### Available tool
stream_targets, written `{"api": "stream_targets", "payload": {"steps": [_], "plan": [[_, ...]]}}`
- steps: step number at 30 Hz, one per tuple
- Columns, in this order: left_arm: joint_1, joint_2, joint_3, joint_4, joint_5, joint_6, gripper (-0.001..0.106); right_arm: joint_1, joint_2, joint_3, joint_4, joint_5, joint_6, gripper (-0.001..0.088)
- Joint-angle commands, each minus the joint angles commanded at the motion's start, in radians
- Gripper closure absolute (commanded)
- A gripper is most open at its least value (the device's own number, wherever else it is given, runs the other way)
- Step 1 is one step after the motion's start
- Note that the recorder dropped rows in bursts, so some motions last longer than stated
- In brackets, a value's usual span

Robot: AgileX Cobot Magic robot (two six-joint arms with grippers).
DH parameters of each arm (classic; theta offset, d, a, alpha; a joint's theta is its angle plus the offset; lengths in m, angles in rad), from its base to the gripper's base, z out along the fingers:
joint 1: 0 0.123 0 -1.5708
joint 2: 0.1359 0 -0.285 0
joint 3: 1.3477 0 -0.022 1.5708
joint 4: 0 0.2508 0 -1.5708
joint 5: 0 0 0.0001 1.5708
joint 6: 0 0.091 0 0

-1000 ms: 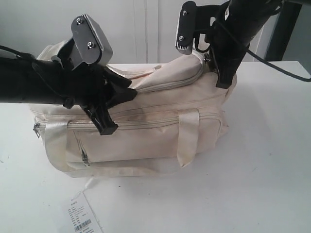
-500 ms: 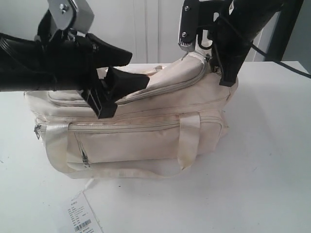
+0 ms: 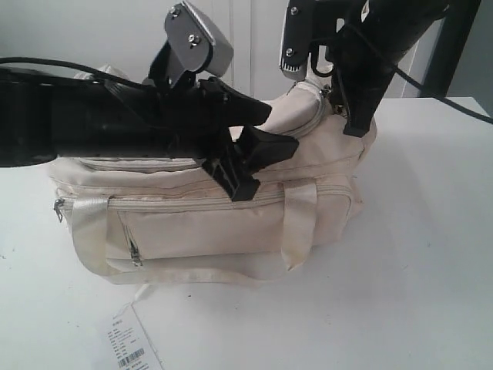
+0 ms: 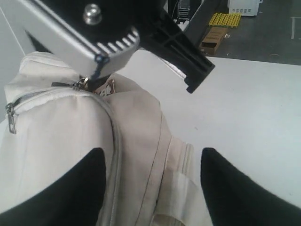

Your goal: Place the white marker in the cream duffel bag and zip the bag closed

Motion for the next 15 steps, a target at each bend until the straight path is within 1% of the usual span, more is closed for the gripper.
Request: {"api": "stream_targets", "payload": {"steps": [3, 10, 13, 15], "plan": [[0.000, 0.035, -0.038, 0.000, -0.038, -0.015, 0.044, 0.000, 0.000, 0.000, 0.001, -0.002, 0.004, 0.0868], [0.000, 0.106, -0.090, 0.000, -0.041, -0.015, 0.044, 0.000, 0.000, 0.000, 0.001, -0.006, 0.015, 0.0868], [0.000, 0.126, -0.109, 0.000, -0.065, -0.015, 0.051, 0.000, 0.000, 0.000, 0.001, -0.006, 0.015, 0.0868], [0.000, 0.130, -0.109, 0.000, -0.086, -0.015, 0.061, 0.000, 0.000, 0.000, 0.001, -0.006, 0.015, 0.0868]]}}
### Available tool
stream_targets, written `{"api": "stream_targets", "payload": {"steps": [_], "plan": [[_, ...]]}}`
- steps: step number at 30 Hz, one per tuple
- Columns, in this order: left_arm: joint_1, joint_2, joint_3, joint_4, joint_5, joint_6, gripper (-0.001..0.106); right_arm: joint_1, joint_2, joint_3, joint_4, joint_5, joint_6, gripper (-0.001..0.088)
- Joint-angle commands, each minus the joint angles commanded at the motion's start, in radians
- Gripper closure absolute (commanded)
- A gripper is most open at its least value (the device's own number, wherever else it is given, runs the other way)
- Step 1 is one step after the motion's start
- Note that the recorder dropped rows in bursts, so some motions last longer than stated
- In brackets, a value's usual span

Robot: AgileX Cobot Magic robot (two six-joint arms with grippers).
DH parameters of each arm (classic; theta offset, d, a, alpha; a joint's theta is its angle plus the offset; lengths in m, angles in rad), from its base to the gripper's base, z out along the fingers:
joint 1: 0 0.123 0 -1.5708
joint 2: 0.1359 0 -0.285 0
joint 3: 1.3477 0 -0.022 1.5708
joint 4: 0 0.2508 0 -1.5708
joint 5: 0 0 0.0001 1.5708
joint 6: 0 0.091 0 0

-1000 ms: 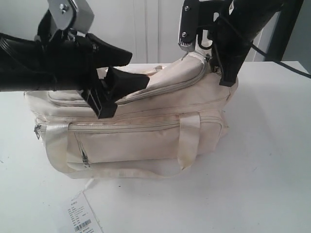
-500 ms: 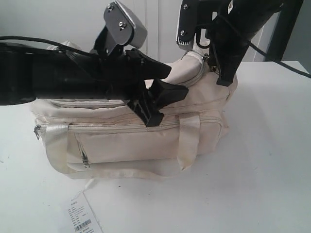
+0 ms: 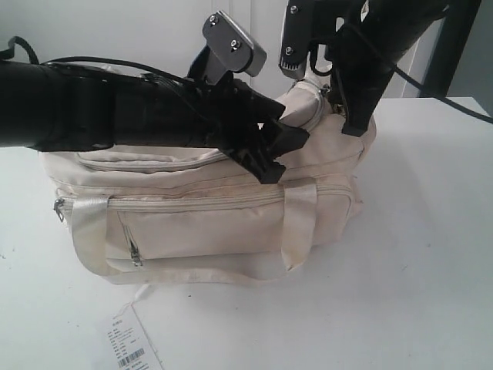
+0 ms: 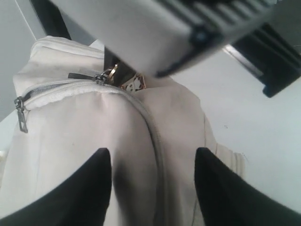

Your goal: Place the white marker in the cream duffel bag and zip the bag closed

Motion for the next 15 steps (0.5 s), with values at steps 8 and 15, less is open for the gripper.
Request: {"api": "stream_targets", "payload": {"steps": [8, 15], "plan": [[0.000, 0.014, 0.000, 0.000, 0.001, 0.002, 0.105, 0.000, 0.000, 0.000, 0.000, -0.006, 0.000, 0.0868], [0.000, 0.014, 0.000, 0.000, 0.003, 0.004, 0.105, 0.000, 0.000, 0.000, -0.002, -0.021, 0.000, 0.0868]]}}
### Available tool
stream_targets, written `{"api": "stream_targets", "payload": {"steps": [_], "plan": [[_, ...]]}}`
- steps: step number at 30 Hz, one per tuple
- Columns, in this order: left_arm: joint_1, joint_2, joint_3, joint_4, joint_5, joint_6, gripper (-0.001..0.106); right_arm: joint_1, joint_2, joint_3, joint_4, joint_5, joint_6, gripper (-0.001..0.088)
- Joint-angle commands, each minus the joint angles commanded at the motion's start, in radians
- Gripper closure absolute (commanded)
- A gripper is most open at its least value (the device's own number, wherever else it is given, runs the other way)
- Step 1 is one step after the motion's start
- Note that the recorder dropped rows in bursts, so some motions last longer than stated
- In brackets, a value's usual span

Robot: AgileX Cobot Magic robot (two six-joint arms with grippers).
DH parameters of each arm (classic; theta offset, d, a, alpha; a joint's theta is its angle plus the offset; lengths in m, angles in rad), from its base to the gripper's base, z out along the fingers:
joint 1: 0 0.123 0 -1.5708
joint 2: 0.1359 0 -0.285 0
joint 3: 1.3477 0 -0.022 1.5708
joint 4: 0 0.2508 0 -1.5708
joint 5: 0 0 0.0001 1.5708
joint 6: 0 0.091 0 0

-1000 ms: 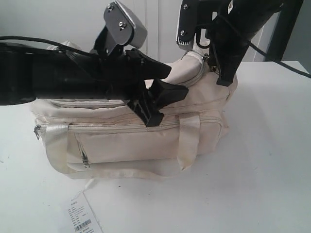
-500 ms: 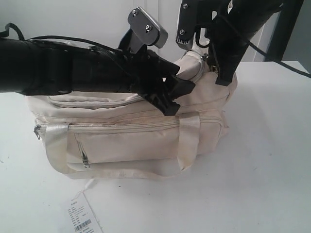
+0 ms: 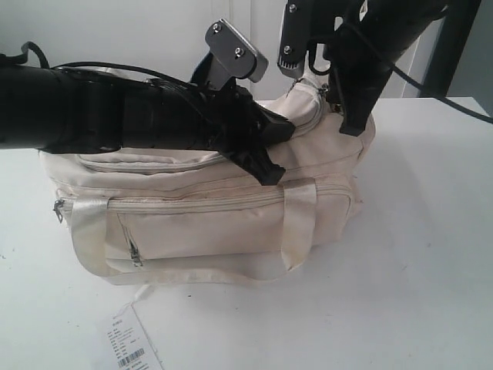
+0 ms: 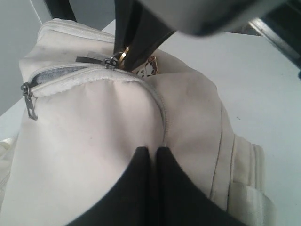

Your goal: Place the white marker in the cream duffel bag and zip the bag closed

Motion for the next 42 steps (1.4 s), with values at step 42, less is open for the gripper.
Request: {"api": "stream_targets", "payload": {"steps": [42], "plan": [[-0.002, -0.018, 0.009, 0.000, 0.156, -0.002, 0.105, 0.000, 0.035, -0.022, -0.157, -0.270, 0.028, 0.0868]]}}
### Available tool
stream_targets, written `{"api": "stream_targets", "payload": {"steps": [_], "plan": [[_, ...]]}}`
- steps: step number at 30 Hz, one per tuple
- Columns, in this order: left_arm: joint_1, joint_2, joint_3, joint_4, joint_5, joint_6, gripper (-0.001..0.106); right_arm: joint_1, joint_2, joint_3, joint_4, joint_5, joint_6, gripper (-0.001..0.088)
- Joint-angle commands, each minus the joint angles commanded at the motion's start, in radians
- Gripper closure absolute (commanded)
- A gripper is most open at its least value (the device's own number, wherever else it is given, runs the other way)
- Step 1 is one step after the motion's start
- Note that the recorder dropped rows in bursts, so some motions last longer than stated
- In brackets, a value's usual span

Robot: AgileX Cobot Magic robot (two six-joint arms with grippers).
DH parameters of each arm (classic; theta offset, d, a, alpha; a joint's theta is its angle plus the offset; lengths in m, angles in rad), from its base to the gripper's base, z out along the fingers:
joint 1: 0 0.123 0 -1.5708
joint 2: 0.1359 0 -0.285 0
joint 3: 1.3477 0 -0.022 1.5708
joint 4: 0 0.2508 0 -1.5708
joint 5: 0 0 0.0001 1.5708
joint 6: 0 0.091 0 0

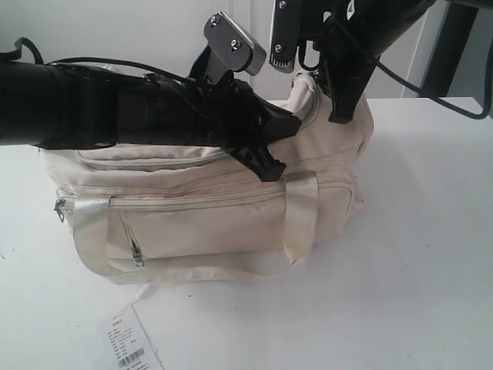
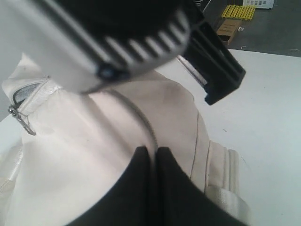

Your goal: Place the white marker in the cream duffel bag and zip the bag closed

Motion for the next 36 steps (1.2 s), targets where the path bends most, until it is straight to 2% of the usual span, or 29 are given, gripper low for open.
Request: {"api": "stream_targets", "payload": {"steps": [10, 20, 26, 30, 36], "plan": [[0.000, 0.000, 0.011, 0.000, 0.051, -0.002, 0.105, -0.037, 0.004, 0.000, -0.007, -0.050, 0.000, 0.0868], [0.000, 0.000, 0.017, 0.000, 0.074, -0.002, 0.105, -0.049, 0.039, 0.000, -0.011, -0.154, 0.000, 0.0868], [0.000, 0.000, 0.017, 0.000, 0.080, -0.002, 0.105, -0.061, 0.063, 0.000, -0.011, -0.158, -0.011, 0.0868], [0.000, 0.000, 0.017, 0.000, 0.082, -0.002, 0.105, -0.061, 0.082, 0.000, -0.011, -0.226, -0.008, 0.0868], [0.000, 0.000, 0.017, 0.000, 0.082, -0.002, 0.105, -0.061, 0.087, 0.000, -0.011, -0.231, 0.014, 0.0868]]}}
